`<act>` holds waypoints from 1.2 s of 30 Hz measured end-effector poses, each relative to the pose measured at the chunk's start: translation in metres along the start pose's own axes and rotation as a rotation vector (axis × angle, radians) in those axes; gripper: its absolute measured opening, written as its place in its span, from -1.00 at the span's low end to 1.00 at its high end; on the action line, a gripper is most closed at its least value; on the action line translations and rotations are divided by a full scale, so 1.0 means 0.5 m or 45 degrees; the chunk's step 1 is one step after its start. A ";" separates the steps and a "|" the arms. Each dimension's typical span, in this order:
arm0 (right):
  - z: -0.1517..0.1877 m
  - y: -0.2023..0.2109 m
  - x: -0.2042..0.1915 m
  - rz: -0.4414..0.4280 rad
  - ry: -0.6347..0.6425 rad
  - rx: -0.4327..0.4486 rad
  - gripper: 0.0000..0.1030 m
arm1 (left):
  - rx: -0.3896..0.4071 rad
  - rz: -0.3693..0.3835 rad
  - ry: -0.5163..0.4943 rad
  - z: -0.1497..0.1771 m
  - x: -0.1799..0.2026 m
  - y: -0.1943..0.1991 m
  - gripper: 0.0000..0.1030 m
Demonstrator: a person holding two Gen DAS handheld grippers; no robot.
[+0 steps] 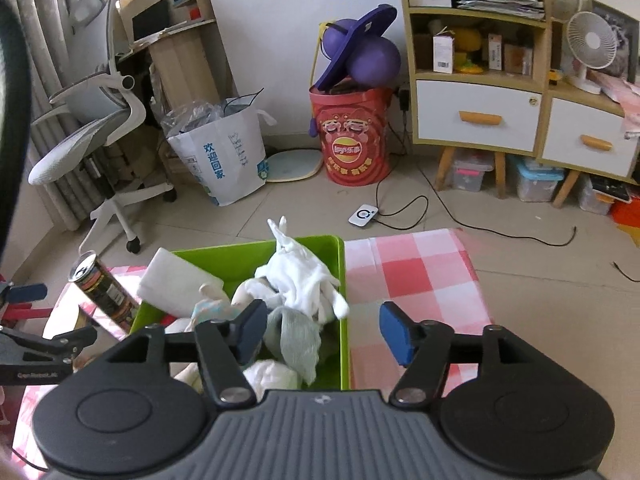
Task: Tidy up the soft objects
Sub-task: 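Withdraw both tools from the tray toward the brown coasters on the table, then lower the left tool over one brown coaster while the right tool approaches the other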
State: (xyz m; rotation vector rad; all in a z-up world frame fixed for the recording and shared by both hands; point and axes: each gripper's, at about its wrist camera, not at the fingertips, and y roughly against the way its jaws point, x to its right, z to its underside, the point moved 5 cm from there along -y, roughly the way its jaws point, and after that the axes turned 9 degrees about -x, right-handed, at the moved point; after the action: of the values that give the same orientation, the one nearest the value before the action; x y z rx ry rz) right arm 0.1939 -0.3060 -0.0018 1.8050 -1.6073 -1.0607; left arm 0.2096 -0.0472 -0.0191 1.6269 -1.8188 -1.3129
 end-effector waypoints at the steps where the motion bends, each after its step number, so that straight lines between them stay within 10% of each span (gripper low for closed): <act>1: 0.007 0.010 -0.001 -0.001 -0.002 0.004 -0.08 | 0.009 0.012 0.015 0.010 -0.004 0.009 0.75; 19: 0.203 0.091 -0.061 0.027 -0.015 0.005 0.19 | 0.044 0.185 0.225 0.252 0.014 0.095 0.89; 36: 0.400 -0.072 -0.062 0.094 -0.034 -0.276 0.27 | -0.051 0.280 0.261 0.404 0.092 -0.021 0.89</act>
State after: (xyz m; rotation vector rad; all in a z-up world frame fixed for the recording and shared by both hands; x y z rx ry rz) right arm 0.0532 -0.2434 -0.1378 1.5837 -1.4988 -1.1807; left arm 0.0470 -0.0100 -0.1423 1.4355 -1.7769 -1.0406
